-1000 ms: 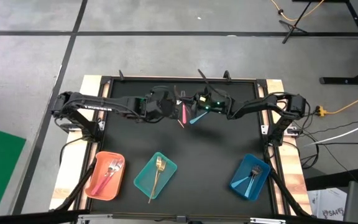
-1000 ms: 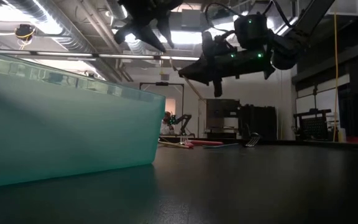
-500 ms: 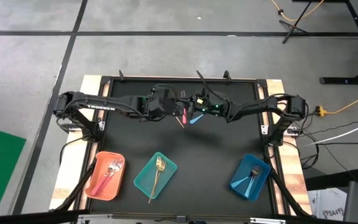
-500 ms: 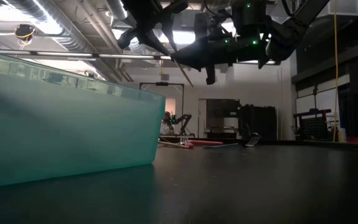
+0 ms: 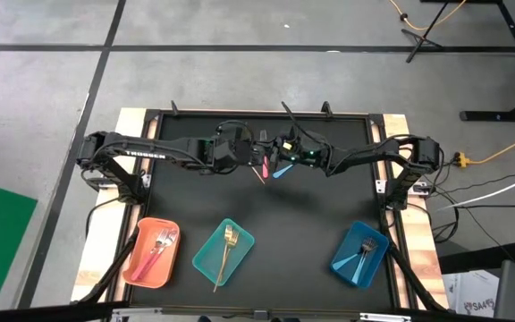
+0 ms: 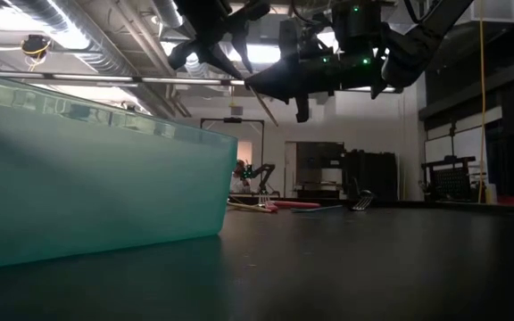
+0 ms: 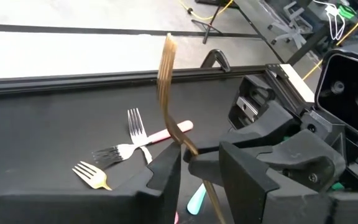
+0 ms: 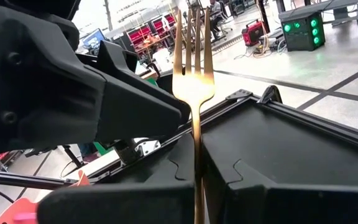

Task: Sort silverware by color (type)
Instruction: Put the gold fork into the green bin, then put the blue fork into the blue bin

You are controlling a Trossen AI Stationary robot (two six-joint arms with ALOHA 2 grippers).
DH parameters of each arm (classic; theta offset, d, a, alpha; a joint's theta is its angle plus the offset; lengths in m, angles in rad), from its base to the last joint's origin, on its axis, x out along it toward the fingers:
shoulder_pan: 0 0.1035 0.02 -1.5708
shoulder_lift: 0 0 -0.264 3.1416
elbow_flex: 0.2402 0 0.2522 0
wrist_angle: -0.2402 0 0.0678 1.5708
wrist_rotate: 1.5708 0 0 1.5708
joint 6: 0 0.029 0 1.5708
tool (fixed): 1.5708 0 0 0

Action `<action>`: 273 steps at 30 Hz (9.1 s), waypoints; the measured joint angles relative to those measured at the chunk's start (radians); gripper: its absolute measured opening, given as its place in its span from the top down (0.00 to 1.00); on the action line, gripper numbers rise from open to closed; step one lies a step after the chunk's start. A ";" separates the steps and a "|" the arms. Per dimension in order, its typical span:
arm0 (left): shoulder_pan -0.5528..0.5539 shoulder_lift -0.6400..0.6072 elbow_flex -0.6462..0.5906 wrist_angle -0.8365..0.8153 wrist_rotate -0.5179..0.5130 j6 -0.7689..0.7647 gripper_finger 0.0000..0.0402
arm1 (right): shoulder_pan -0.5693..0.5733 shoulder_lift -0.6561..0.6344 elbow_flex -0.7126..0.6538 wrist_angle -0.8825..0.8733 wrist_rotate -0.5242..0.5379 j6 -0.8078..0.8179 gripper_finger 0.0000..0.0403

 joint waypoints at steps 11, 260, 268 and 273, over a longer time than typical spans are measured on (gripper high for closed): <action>0.000 0.000 0.000 -0.002 0.030 0.000 0.74 | -0.001 0.000 0.000 0.000 -0.072 -0.027 1.00; -0.090 -0.080 0.000 -0.358 0.659 0.379 0.86 | -0.054 -0.362 -0.002 -1.354 -0.466 -1.010 1.00; -0.062 -0.094 0.000 -0.361 0.637 0.427 0.86 | 0.189 -0.573 -0.002 -1.457 -0.465 -0.823 1.00; -0.061 -0.094 0.000 -0.360 0.637 0.428 0.86 | 0.333 -0.675 0.000 -1.509 -0.443 -0.672 1.00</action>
